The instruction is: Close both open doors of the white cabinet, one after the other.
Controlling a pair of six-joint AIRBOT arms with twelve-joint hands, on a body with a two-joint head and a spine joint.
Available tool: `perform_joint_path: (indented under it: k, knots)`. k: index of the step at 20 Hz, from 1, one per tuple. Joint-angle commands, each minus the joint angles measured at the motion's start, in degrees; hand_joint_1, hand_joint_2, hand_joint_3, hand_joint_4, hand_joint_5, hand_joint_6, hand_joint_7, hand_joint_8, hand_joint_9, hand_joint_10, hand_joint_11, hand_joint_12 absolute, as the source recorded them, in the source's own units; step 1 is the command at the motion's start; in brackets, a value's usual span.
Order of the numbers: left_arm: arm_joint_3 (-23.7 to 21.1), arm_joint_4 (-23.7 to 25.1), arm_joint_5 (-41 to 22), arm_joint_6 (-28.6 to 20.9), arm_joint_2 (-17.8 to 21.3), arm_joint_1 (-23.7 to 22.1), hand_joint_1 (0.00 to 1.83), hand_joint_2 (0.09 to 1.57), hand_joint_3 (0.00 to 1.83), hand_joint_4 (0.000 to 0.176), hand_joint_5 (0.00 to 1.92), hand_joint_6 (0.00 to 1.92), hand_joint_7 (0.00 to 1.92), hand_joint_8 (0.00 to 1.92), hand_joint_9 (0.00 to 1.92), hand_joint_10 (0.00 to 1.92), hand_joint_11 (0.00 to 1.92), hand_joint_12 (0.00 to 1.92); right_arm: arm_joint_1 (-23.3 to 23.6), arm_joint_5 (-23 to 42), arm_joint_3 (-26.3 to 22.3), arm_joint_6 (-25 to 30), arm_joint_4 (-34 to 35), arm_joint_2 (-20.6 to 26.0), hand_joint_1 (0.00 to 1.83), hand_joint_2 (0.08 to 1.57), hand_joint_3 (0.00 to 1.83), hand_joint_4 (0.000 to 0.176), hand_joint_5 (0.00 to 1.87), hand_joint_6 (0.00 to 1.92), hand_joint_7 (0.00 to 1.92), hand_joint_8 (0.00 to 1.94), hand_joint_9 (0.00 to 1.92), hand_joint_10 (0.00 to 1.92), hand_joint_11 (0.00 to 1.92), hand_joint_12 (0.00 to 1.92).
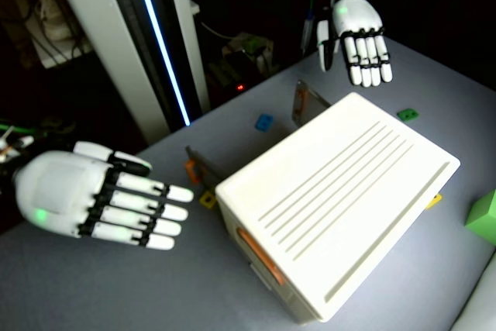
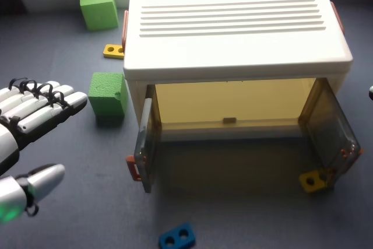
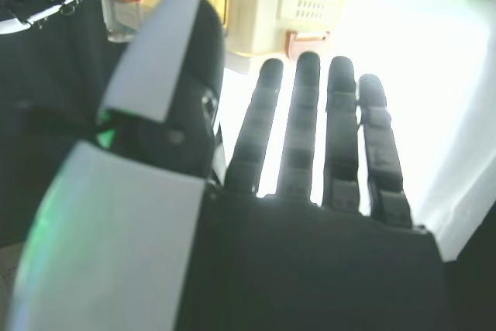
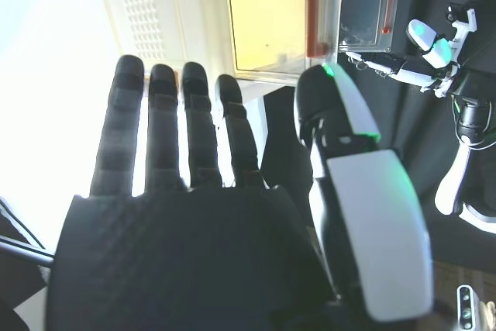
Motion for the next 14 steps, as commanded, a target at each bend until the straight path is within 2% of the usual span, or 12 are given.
perform_joint_path:
  k: [1,2,4,6,8,12,14]
  knots:
    - [0.3,-0.2,-6.1,-0.2,-0.4,-0.2,0.00,1.52,0.04,0.000,0.00,0.00,0.01,0.00,0.01,0.00,0.00,0.26,0.1,6.6,0.1,0.3,1.4,-0.1,0.00,1.42,0.03,0.013,0.05,0.01,0.05,0.00,0.05,0.01,0.11,0.04]
    - [0.4,-0.2,-5.7,-0.4,-0.6,-0.3,0.00,1.54,0.02,0.000,0.03,0.00,0.03,0.00,0.04,0.01,0.00,0.33,0.1,6.6,0.1,0.3,1.4,-0.1,0.00,1.43,0.02,0.016,0.05,0.00,0.05,0.00,0.05,0.00,0.11,0.03]
    - [0.7,0.2,-5.2,-0.7,-0.6,-0.3,0.00,1.54,0.01,0.000,0.03,0.00,0.03,0.00,0.04,0.00,0.00,0.33,0.2,6.4,0.2,0.3,1.4,-0.1,0.00,1.43,0.01,0.021,0.05,0.00,0.06,0.01,0.07,0.01,0.12,0.03]
    - [0.7,1.1,-4.9,-1.1,-0.7,-0.6,0.00,1.52,0.00,0.000,0.03,0.00,0.03,0.01,0.04,0.01,0.00,0.31,0.2,6.4,0.2,0.3,1.4,-0.1,0.00,1.44,0.02,0.008,0.06,0.00,0.07,0.01,0.07,0.01,0.11,0.02]
    - [0.7,3.0,-3.7,-2.2,-1.0,-1.1,0.00,1.51,0.00,0.000,0.04,0.00,0.04,0.00,0.05,0.01,0.00,0.26,0.2,6.4,0.1,0.3,1.3,-0.1,0.00,1.44,0.01,0.026,0.04,0.00,0.05,0.00,0.05,0.00,0.10,0.01]
    - [0.8,6.4,-2.6,-4.1,-1.6,-1.9,0.00,1.50,0.00,0.000,0.04,0.00,0.01,0.00,0.02,0.00,0.00,0.22,0.3,6.4,0.0,0.3,0.9,-0.1,0.00,1.46,0.01,0.007,0.03,0.00,0.04,0.00,0.04,0.00,0.08,0.00]
    - [1.0,7.1,-1.8,-4.6,-1.8,-2.3,0.00,1.50,0.00,0.000,0.04,0.00,0.01,0.00,0.03,0.00,0.00,0.25,0.3,6.4,0.0,0.3,0.9,-0.2,0.00,1.44,0.00,0.014,0.04,0.01,0.05,0.01,0.05,0.00,0.07,0.00]
